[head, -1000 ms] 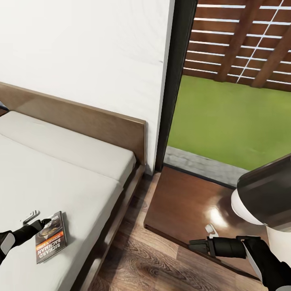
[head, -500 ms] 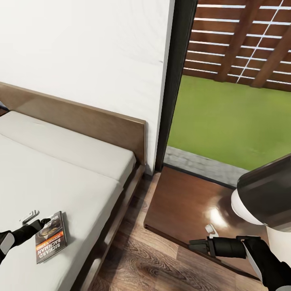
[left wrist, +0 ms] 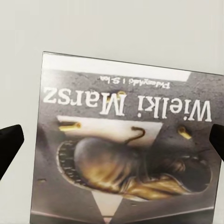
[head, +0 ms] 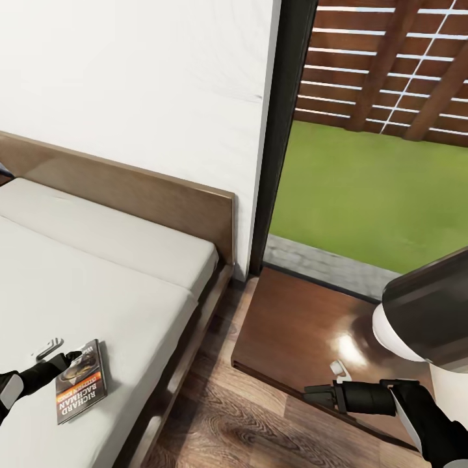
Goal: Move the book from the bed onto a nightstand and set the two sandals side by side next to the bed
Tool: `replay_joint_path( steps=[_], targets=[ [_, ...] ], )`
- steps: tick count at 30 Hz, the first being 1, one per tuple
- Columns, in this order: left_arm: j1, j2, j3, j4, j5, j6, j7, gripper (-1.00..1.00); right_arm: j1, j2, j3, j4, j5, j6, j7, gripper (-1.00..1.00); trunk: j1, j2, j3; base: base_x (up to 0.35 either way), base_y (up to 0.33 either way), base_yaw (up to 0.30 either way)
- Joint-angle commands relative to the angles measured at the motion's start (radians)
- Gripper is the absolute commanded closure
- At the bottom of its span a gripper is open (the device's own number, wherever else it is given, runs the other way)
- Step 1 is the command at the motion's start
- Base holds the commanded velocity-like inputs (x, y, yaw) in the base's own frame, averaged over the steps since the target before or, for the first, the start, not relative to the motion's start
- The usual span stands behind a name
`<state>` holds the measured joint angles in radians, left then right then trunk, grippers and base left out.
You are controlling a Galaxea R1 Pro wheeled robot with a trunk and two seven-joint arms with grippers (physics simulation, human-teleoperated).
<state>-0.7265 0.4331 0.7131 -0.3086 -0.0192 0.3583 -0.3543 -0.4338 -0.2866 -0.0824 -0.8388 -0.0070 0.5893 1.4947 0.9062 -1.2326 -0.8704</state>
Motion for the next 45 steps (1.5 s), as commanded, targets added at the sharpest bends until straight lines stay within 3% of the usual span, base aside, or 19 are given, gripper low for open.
replay_joint_path(
  steps=[1,33,39,45],
  targets=[
    [-0.001,0.0,0.008,-0.001,-0.002,0.008,-0.005,-1.0,0.0,0.0,0.0,0.0,-0.001,0.01,0.003,-1.0,0.0,0.0,-0.001,0.0,0.0,0.0],
    [-0.001,0.003,0.023,-0.006,-0.002,0.002,0.006,-1.0,0.0,0.0,0.0,0.0,-0.001,0.01,0.004,-1.0,0.0,0.0,-0.001,0.0,0.0,0.0],
    [-0.001,0.003,0.023,-0.006,-0.002,0.002,0.006,-1.0,0.0,0.0,0.0,0.0,-0.001,0.01,0.004,-1.0,0.023,-0.042,-0.019,0.0,0.0,0.0],
    [-0.001,0.003,0.023,-0.006,-0.002,0.002,0.006,-1.0,0.0,0.0,0.0,0.0,-0.001,0.01,0.004,-1.0,0.023,-0.042,-0.019,0.0,0.0,0.0]
  ],
)
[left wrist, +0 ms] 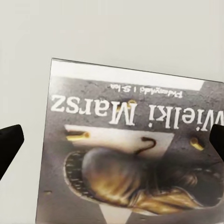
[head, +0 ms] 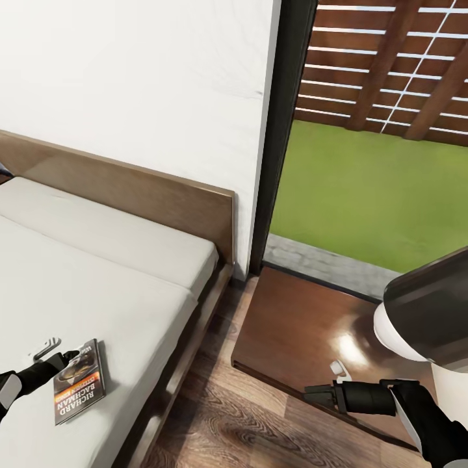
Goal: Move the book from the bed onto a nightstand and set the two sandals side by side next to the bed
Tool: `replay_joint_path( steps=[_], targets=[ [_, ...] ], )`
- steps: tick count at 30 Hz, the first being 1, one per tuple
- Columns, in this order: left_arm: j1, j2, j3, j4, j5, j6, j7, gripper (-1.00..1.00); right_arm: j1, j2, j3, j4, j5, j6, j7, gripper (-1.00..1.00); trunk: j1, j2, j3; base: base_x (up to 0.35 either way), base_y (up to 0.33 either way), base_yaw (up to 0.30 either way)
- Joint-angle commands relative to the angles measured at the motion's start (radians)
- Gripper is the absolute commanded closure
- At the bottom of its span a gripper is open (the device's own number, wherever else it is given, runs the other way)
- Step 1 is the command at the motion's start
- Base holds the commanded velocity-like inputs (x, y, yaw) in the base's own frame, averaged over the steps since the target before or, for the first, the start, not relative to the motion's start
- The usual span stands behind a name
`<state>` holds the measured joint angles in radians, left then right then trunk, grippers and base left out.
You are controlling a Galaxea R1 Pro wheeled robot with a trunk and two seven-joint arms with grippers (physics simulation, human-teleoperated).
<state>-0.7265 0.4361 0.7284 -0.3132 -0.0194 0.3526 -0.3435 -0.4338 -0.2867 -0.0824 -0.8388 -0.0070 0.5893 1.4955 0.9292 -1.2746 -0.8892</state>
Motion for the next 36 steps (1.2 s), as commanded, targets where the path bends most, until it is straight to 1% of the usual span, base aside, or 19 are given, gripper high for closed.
replay_joint_path(
  steps=[1,6,9,22,24,36],
  targets=[
    [-0.001,0.0,0.008,-0.001,-0.002,0.008,-0.005,-1.0,0.0,0.0,0.0,0.0,-0.001,0.01,0.003,-1.0,0.0,0.0,-0.001,0.0,0.0,0.0],
    [-0.001,0.0,0.008,-0.001,-0.002,0.008,-0.005,-1.0,0.0,0.0,0.0,0.0,-0.001,0.01,0.003,-1.0,0.0,0.0,-0.001,0.0,0.0,0.0],
    [-0.001,0.0,0.008,-0.001,-0.002,0.008,-0.006,-1.0,0.0,0.0,0.0,0.0,-0.001,0.01,0.003,-1.0,0.012,-0.021,-0.01,0.0,0.0,0.0],
    [-0.001,0.0,0.008,-0.001,-0.002,0.009,-0.006,-1.0,0.0,0.0,0.0,0.0,-0.001,0.01,0.003,-1.0,0.012,-0.021,-0.01,0.0,0.0,0.0],
    [-0.001,0.0,0.008,-0.001,-0.002,0.009,-0.006,-1.0,0.0,0.0,0.0,0.0,-0.001,0.01,0.003,-1.0,0.019,-0.035,-0.016,0.0,0.0,0.0],
    [-0.001,0.0,0.008,-0.001,-0.002,0.009,-0.006,-1.0,0.0,0.0,0.0,0.0,-0.001,0.01,0.003,-1.0,0.019,-0.035,-0.016,0.0,0.0,0.0]
  ],
)
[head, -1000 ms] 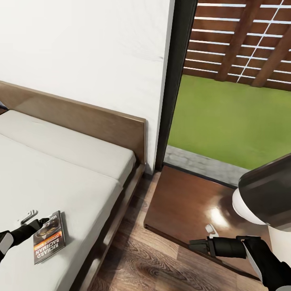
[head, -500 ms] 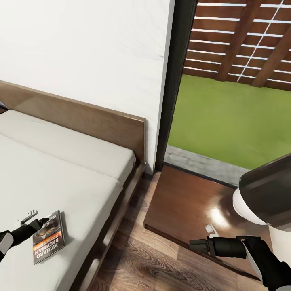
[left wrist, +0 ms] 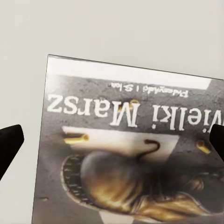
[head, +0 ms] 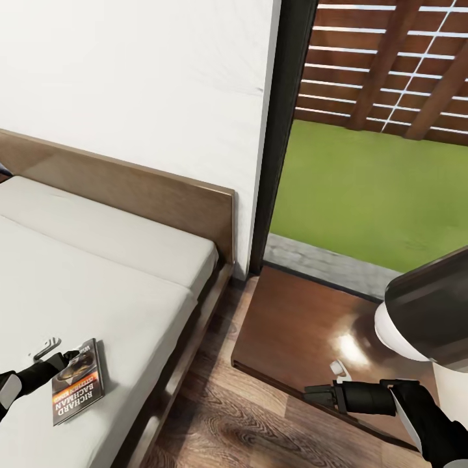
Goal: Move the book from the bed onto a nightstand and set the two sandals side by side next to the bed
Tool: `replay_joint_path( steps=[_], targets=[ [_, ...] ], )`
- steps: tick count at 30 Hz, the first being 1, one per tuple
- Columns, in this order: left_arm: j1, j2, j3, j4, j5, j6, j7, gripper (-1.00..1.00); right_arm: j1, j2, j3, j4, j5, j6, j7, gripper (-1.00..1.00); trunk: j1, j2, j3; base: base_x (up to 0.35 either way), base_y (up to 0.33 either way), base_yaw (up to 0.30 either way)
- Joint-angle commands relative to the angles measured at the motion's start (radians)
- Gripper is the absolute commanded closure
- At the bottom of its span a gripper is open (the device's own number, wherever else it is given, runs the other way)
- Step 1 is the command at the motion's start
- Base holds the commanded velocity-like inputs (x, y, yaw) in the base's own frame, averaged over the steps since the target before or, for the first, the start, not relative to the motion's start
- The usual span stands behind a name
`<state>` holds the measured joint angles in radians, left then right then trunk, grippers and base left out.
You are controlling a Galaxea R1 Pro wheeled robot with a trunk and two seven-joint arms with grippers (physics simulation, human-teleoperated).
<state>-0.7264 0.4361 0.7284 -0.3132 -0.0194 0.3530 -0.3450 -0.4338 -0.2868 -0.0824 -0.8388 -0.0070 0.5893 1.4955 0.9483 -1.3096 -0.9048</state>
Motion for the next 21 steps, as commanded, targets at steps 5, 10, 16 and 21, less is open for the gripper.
replay_joint_path(
  steps=[5,10,16,21],
  targets=[
    [-0.001,0.0,0.008,-0.001,-0.002,0.009,-0.005,-1.0,0.0,0.0,0.0,0.0,-0.001,0.01,0.003,-1.0,0.0,0.0,-0.001,0.0,0.0,0.0],
    [-0.001,0.0,0.008,-0.001,-0.002,0.009,-0.005,-1.0,0.0,0.0,0.0,0.0,-0.001,0.01,0.003,-1.0,0.015,-0.028,-0.013,0.0,0.0,0.0],
    [-0.001,0.0,0.008,-0.001,-0.002,0.009,-0.006,-1.0,0.0,0.0,0.0,0.0,-0.001,0.01,0.003,-1.0,0.015,-0.028,-0.013,0.0,0.0,0.0],
    [-0.001,0.0,0.008,-0.001,-0.002,0.009,-0.006,-1.0,0.0,0.0,0.001,0.0,-0.001,0.01,0.003,-1.0,0.015,-0.028,-0.013,0.0,0.0,0.0]
  ],
)
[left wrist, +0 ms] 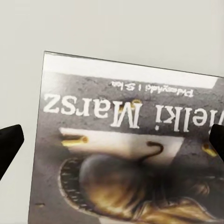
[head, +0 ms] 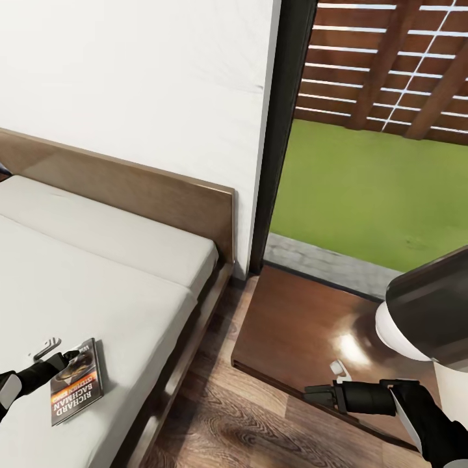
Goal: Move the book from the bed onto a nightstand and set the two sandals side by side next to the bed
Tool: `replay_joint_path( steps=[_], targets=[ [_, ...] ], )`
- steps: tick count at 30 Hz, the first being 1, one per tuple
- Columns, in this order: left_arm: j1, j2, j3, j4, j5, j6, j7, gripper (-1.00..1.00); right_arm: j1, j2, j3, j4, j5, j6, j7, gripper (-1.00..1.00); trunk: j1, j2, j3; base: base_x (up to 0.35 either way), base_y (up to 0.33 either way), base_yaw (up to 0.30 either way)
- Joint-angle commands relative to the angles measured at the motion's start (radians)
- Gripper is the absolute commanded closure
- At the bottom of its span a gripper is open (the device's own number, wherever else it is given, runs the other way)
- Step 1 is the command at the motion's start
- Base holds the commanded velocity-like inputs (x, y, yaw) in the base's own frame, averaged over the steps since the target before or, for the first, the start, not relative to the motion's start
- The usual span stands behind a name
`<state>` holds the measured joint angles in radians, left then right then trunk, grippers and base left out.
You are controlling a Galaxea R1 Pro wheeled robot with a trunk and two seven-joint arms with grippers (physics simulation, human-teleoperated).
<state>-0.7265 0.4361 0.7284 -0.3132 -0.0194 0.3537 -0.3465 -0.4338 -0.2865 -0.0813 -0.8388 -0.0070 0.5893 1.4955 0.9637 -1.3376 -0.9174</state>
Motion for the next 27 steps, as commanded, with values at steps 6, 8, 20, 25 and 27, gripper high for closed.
replay_joint_path(
  steps=[6,8,20,25,27],
  targets=[
    [-0.001,0.0,0.008,-0.001,-0.002,0.008,-0.005,-1.0,0.0,0.0,0.0,0.0,-0.001,0.01,0.003,-1.0,0.011,-0.021,-0.01,0.0,0.0,0.0],
    [-0.001,0.0,0.008,-0.001,-0.002,0.008,-0.005,-1.0,0.0,0.0,-0.001,0.0,-0.001,0.01,0.003,-1.0,0.015,-0.028,-0.013,0.0,0.0,0.0],
    [-0.001,0.0,0.008,-0.001,-0.002,0.008,-0.005,-1.0,0.0,0.0,-0.001,0.0,-0.001,0.011,0.003,-1.0,0.015,-0.028,-0.013,0.0,0.0,0.0],
    [-0.001,0.0,0.008,-0.001,-0.002,0.008,-0.005,-1.0,0.0,0.0,-0.001,0.0,-0.001,0.015,0.003,-1.0,0.015,-0.028,-0.013,0.0,0.0,0.0],
    [-0.001,0.0,0.008,-0.001,-0.002,0.008,-0.005,-1.0,0.0,0.0,-0.001,0.0,-0.001,0.017,0.003,-1.0,0.015,-0.028,-0.013,0.0,0.0,0.0]
  ],
)
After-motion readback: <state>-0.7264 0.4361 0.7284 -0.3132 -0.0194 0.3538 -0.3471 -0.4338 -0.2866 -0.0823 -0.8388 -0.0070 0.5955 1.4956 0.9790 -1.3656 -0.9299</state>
